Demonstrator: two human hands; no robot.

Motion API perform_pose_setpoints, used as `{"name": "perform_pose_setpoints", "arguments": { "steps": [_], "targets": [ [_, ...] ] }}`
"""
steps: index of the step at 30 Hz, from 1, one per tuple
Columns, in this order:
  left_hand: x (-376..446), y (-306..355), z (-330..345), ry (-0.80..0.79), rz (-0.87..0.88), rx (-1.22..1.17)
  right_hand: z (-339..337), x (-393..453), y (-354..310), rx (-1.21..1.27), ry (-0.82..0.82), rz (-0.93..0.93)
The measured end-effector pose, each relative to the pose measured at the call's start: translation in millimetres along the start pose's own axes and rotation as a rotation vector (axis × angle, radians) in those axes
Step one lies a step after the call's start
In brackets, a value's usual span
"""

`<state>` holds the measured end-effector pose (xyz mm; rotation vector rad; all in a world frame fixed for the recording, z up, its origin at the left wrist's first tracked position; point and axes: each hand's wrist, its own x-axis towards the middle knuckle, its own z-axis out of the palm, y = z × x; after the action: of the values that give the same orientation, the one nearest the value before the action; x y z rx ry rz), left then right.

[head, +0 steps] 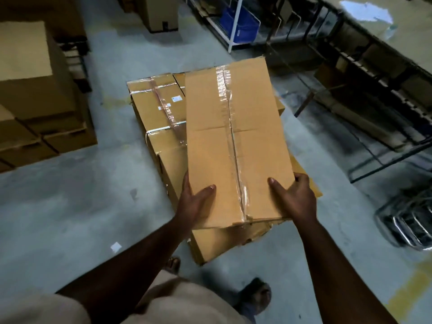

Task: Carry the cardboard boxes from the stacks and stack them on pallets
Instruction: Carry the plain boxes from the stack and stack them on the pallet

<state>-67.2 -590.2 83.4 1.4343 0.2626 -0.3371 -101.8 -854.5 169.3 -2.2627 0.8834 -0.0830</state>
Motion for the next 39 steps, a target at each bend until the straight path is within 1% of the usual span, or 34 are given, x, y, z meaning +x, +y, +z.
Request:
{"name": "perform_pose_setpoints", "arguments": {
  "steps": [3, 6, 9, 11, 13, 15, 17, 21, 22, 25, 28, 33, 36, 37, 39],
  "targets": [
    [-8.0, -17.5, 71.1, -0.018, -0.012, -0.043, -38.3, 51.9, 47.1, -0.017, -0.031, -0.032],
    [-15.8, -35.3, 148.4, 0.001, -0.042, -0.057, -81.5, 103.1, 99.8, -0.031, -0.090, -0.071],
    [-25.5, -45.2, 209.6, 0.006, -0.094, -0.007, -115.2, 135.9, 147.1, -0.017, -0.115, -0.059],
    [-35.6, -47.0, 237.0, -0.006, -0.119, 0.045, -134.1, 154.1, 171.7, -0.014, -0.144, -0.054],
    [-39.3, -47.1, 252.0, -0.087, -0.135, 0.114, -144.2, 168.3, 188.8, 0.001, -0.155, -0.038],
    [-38.3, -50.1, 264.7, -0.154, -0.197, 0.170, -150.1, 181.8, 207.6, 0.010, -0.189, -0.019],
    [-35.5, -58.3, 276.9, -0.162, -0.224, 0.204, -149.7, 193.6, 223.1, 0.017, -0.208, -0.015],
    [-23.5, -100.6, 291.5, -0.136, -0.236, 0.210, -127.9, 220.8, 253.3, 0.004, -0.226, -0.013],
    [-21.5, -109.9, 295.7, -0.093, -0.274, 0.197, -119.0, 227.2, 259.8, -0.009, -0.245, -0.011],
    [-14.1, -133.3, 325.8, 0.124, -0.384, 0.121, -92.0, 245.7, 281.0, -0.039, -0.294, -0.012],
    [0.0, -157.0, 350.2, 0.273, -0.373, 0.111, -64.3, 269.3, 302.9, -0.056, -0.357, -0.018],
    [43.0, -195.1, 357.1, 0.379, -0.401, 0.181, -20.4, 319.4, 332.0, -0.072, -0.431, -0.141],
    [73.0, -213.7, 359.2, 0.383, -0.393, 0.223, 13.9, 349.0, 345.3, -0.068, -0.441, -0.148],
    [81.4, -217.5, 359.7, 0.393, -0.375, 0.252, 23.6, 356.3, 347.1, -0.064, -0.443, -0.154],
    [99.0, -230.4, 359.7, 0.453, -0.351, 0.393, 46.6, 369.3, 348.1, -0.044, -0.437, -0.177]
  ]
}}
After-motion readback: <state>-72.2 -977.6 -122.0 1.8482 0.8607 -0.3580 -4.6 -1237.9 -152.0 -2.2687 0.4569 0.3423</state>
